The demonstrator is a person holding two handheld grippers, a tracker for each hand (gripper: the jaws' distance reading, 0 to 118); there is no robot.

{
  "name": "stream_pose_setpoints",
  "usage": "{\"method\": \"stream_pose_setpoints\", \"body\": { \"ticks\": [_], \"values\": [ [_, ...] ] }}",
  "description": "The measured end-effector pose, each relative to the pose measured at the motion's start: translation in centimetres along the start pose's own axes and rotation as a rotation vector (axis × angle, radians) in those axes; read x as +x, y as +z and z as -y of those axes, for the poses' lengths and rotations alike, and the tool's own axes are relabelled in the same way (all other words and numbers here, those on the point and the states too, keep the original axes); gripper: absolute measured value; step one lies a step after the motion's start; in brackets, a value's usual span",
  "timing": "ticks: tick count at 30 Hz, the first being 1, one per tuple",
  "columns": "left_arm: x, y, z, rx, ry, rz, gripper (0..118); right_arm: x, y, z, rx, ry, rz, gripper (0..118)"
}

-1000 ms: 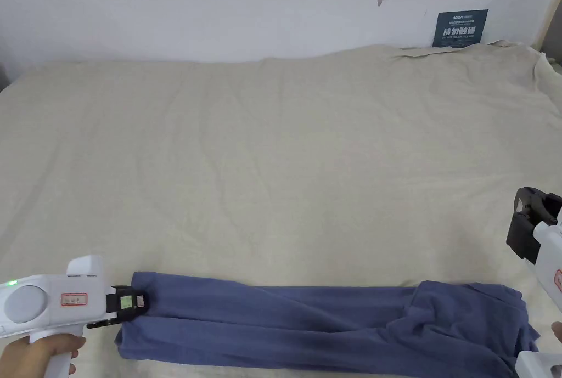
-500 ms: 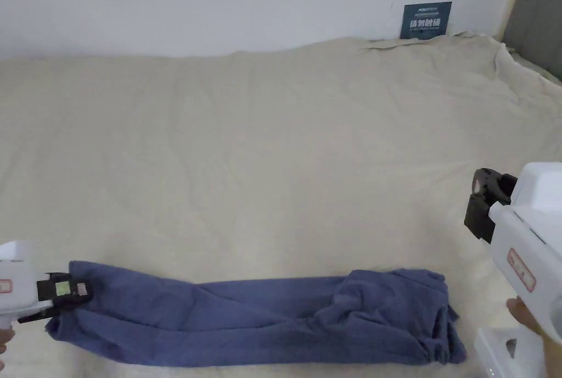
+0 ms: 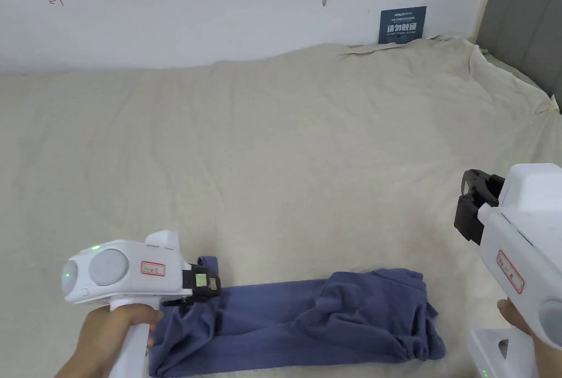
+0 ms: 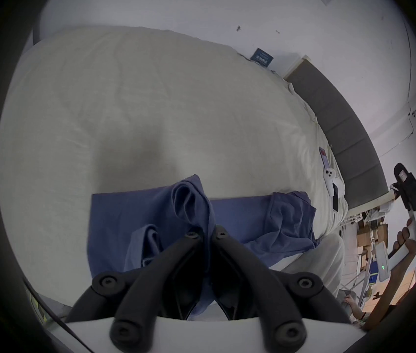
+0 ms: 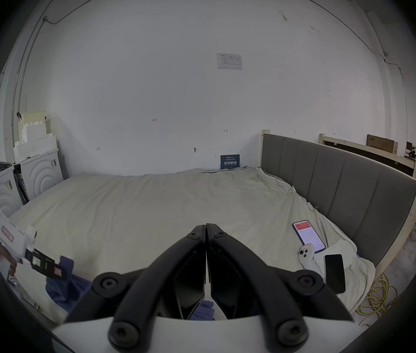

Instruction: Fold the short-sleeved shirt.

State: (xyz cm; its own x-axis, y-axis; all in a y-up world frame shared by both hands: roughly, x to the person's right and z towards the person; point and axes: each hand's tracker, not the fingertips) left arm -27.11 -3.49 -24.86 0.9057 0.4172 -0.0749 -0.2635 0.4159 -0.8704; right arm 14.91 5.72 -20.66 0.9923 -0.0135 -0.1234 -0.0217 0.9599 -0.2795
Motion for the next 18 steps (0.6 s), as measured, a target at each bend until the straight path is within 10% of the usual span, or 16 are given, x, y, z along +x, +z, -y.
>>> {"method": "stream_pose_setpoints", "body": {
  "ticks": [11,13,16,18],
  "values": [
    [1.5,-6.3,1.2,-0.097,-0.021,-0.063,14,1.2,-0.2,0.7,-0.019,-0.011,0.015,0],
    [1.6,-6.0,1.2,-0.095,-0.041,-0.072,38,1.1,-0.2,0.7,-0.023,-0.012,0.014,0],
    [2.0,-4.9,1.1,-0.061,-0.058,-0.052,104,1.0,-0.2,0.7,-0.024,-0.015,0.012,0],
    [2.3,-3.6,1.0,-0.018,-0.059,-0.05,118,0.9,-0.3,0.6,-0.024,-0.016,0.007,0]
  ]
}}
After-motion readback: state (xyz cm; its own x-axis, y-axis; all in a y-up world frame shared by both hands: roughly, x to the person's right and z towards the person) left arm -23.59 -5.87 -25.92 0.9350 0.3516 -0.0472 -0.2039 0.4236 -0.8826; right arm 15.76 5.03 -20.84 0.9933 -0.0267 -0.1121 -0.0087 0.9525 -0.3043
